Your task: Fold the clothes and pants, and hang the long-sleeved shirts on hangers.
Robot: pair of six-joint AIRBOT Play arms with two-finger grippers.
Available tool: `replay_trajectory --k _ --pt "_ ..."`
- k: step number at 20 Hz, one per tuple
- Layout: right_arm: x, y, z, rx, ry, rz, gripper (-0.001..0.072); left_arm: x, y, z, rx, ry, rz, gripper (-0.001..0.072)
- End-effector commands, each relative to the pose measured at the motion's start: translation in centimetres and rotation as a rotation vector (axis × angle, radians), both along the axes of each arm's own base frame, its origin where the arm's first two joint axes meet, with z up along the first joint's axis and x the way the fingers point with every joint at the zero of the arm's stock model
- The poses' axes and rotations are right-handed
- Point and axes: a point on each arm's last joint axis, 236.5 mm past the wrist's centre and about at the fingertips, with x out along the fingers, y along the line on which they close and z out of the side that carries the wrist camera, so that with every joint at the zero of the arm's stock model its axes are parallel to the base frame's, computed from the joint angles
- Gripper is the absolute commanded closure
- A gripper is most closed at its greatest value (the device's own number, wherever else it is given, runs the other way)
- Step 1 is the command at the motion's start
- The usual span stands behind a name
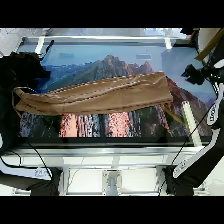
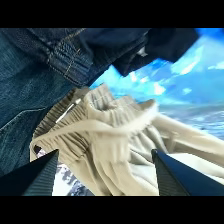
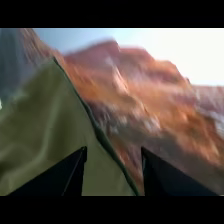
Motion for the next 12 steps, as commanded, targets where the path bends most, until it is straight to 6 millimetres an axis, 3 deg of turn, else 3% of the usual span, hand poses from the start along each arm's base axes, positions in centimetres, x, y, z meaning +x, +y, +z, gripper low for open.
replay_trajectory --k 1,3,5,7,12 --pt "-3.2 2.6 -0.7 0.309 0.037 0.114 0.0327 -0.6 -1.2 5.0 0.043 -0.093 -0.026 0.0042" --pt "-2.4 2.2 -1.1 0.409 -0.033 0.104 0.0321 -1.1 -2.1 7.5 0.062 -0.142 -0.039 0.0042" --pt "-2.3 1.5 -3.1 0.376 -0.026 0.115 0.026 -1.4 -3.1 9.6 0.079 -0.188 -0.057 0.0043" --pt "-2.5 1.9 -5.0 0.358 -0.007 0.151 0.0254 -1.5 -4.1 11.3 0.091 -0.224 -0.076 0.0043" --pt "-2.5 3.4 -7.5 0.357 0.028 0.197 0.0254 -1.4 -5.6 12.4 0.096 -0.252 -0.108 0.0044"
